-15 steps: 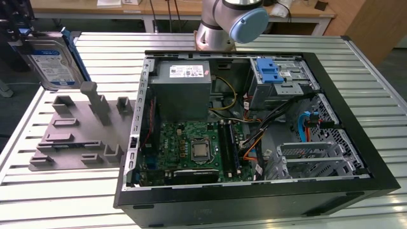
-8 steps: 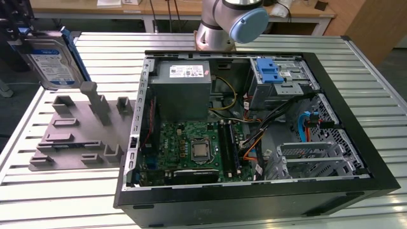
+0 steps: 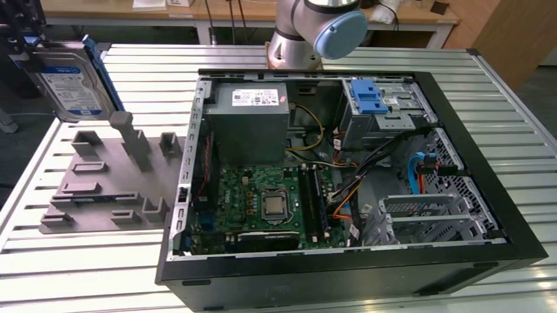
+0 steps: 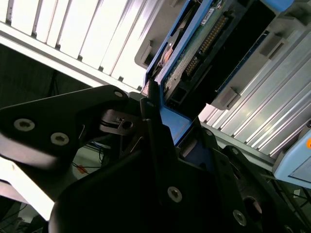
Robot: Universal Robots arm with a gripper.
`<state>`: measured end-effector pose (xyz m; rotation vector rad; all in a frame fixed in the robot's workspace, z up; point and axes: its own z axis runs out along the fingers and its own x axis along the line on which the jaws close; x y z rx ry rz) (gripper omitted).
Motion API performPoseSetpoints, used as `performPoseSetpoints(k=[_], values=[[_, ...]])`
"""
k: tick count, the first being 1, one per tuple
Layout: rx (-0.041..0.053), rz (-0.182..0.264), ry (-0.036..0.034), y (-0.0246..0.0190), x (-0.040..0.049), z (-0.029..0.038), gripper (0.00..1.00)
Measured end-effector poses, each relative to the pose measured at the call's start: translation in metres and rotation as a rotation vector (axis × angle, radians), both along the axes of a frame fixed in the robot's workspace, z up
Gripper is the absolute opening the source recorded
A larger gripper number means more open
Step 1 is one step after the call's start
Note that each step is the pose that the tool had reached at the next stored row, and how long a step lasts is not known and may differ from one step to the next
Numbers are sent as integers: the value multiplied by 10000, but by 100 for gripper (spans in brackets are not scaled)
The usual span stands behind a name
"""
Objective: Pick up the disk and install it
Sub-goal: 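Pick up the disk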
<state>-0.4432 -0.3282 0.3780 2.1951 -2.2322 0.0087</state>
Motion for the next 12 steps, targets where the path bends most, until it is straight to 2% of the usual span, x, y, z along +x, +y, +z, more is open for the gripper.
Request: performPoseSetpoints(k=[12], values=[[0, 0, 1, 0, 0, 38, 36]])
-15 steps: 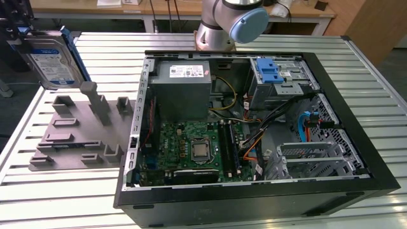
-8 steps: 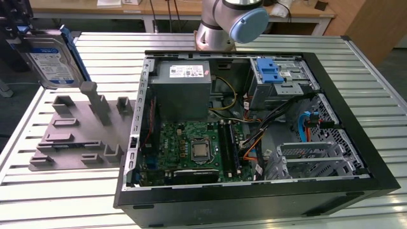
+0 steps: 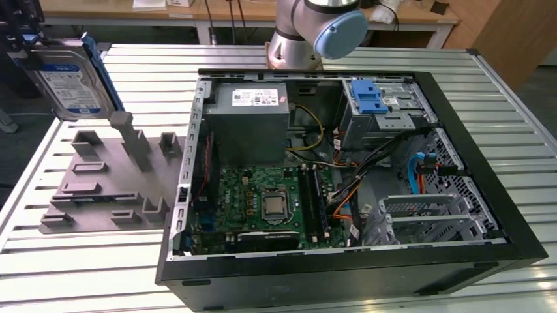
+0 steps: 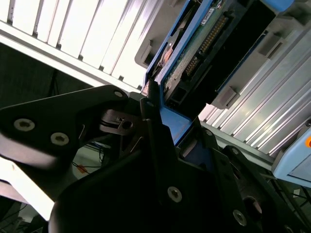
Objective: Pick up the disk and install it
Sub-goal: 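Pick up the disk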
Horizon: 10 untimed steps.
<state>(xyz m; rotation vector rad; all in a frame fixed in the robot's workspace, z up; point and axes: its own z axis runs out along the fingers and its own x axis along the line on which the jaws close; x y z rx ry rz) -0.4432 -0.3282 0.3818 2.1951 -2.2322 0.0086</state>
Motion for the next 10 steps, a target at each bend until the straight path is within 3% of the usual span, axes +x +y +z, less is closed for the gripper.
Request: performPoseSetpoints(k=[10], values=[[0, 0, -1, 0, 0, 46, 36]])
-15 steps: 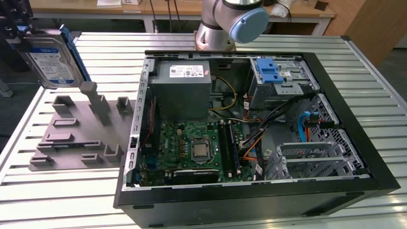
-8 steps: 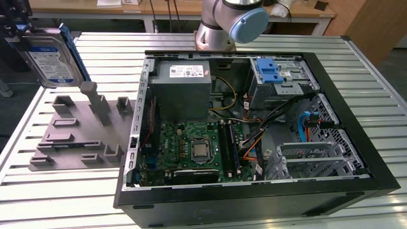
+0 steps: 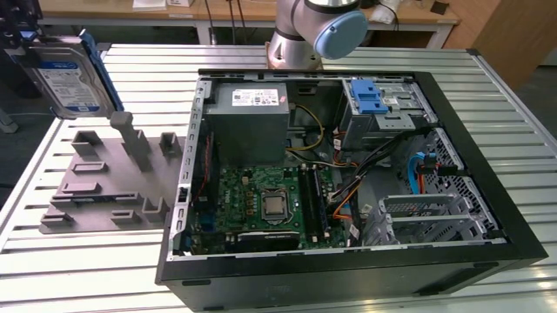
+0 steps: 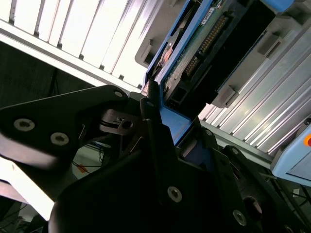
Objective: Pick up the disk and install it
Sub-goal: 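Pick up the disk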
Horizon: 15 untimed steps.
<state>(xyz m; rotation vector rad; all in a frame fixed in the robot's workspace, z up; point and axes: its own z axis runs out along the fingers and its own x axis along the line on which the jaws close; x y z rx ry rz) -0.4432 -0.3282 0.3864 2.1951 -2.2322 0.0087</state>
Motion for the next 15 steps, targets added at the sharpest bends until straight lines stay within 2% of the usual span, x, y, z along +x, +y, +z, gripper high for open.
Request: performPoseSetpoints(k=[15], values=[[0, 0, 0, 0, 0, 59, 36]])
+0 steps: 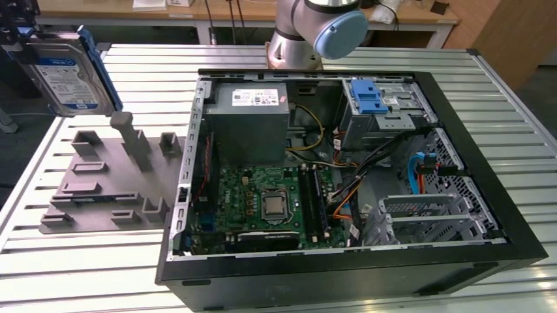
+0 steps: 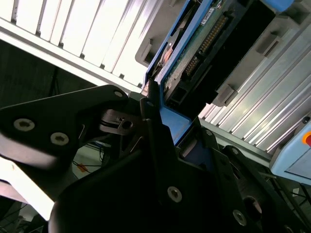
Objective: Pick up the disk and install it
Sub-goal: 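Pick up the disk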
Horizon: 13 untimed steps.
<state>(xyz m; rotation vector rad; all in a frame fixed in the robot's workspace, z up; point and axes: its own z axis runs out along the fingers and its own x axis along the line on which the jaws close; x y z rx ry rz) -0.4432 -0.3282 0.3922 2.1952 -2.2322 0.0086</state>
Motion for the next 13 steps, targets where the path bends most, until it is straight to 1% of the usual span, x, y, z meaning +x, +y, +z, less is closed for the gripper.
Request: performPoseSetpoints(k=[13], values=[[0, 0, -1, 0, 0, 48, 36]])
